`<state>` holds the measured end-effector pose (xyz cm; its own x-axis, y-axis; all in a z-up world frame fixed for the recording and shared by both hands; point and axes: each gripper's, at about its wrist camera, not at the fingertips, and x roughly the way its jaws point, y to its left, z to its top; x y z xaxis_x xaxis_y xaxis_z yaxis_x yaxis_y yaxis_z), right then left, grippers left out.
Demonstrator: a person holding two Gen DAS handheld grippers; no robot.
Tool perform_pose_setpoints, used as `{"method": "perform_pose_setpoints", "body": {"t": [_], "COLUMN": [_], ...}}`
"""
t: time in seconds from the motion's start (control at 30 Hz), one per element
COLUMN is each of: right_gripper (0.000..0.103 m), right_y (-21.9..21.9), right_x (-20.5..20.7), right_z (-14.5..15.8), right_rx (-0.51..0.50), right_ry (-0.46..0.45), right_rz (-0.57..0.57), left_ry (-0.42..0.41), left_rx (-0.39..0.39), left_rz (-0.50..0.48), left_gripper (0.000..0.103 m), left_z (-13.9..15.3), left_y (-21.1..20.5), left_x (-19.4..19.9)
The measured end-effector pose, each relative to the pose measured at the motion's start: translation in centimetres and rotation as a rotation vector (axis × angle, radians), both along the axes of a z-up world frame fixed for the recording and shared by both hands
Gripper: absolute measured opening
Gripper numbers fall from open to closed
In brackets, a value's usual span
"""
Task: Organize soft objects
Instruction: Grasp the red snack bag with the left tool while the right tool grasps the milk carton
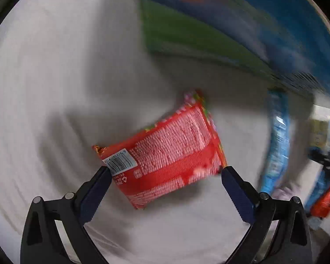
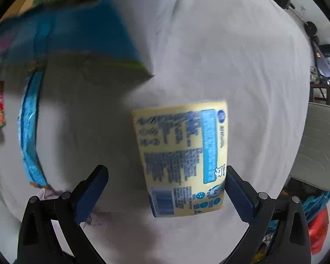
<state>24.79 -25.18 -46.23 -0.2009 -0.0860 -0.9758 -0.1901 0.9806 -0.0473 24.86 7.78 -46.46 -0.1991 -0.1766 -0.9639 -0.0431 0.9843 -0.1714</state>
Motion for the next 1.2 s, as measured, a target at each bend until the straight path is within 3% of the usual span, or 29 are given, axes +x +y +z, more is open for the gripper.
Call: {"method": "perform_pose_setpoints", "body": {"t": [0.1, 0.17, 0.23, 0.33, 0.37, 0.4, 0.43, 0.5, 0.6, 0.67, 0.8, 0.93, 1.0, 1.2], "right_gripper": [0.103, 0.103, 0.103, 0.103, 0.093, 0.076, 0.071, 0.07, 0.07, 0.071, 0.079, 0.078, 0.068, 0.067], "right_y": [0.1, -0.1, -0.1, -0.5, -0.8, -1.7, -2.6, -3.7, -4.9, -5.9, -7.7, -8.5, -7.6, -3.7], "right_x": [-0.9, -1.4, -2.2, -3.0, -3.2, -3.5, -3.7, -4.1, -5.0, -5.5, -5.1, -1.9, -1.4, -3.1], "right_z": [0.4, 0.8, 1.1, 0.9, 0.7, 0.2, -0.3, -0.6, -0.1, 1.0, 2.6, 1.2, 0.1, -0.1], "right_rx": [0.061, 0.11, 0.117, 0.091, 0.091, 0.087, 0.098, 0.151, 0.236, 0.255, 0.237, 0.248, 0.21, 0.145], "right_ry": [0.027, 0.039, 0.029, 0.003, -0.008, -0.011, -0.003, 0.007, 0.024, -0.003, -0.074, -0.049, -0.023, 0.069], "right_rz": [0.001, -0.006, 0.002, -0.019, -0.06, -0.097, -0.172, -0.289, -0.403, -0.44, -0.509, -0.541, -0.531, -0.297], "left_ry": [0.035, 0.053, 0.03, -0.04, -0.052, -0.058, -0.055, -0.031, -0.04, -0.046, -0.016, 0.011, 0.012, -0.018], "left_rx": [-0.09, -0.101, -0.05, 0.085, 0.119, 0.146, 0.157, 0.146, 0.17, 0.193, 0.122, 0.085, 0.089, 0.119], "left_rz": [-0.014, -0.052, -0.086, -0.107, -0.116, -0.124, -0.127, -0.113, -0.099, -0.09, 0.034, 0.085, 0.09, 0.022], "left_gripper": [0.102, 0.102, 0.102, 0.102, 0.102, 0.102, 0.102, 0.101, 0.081, 0.059, 0.054, 0.054, 0.055, 0.055], "left_z": [0.6, 1.1, 1.8, 1.9, 1.6, 1.1, 0.6, -0.4, -0.6, -0.3, 0.5, -0.5, -0.9, -1.4], "left_y": [-1.7, -2.8, -3.3, -3.5, -3.5, -3.7, -3.7, -4.0, -4.3, -3.9, -3.3, -3.3, -3.1, -4.1], "left_x": [-1.5, -2.2, -2.5, -1.8, -1.5, -1.0, -0.7, -0.4, -0.8, -2.4, -4.1, -5.3, -5.0, -2.6]}}
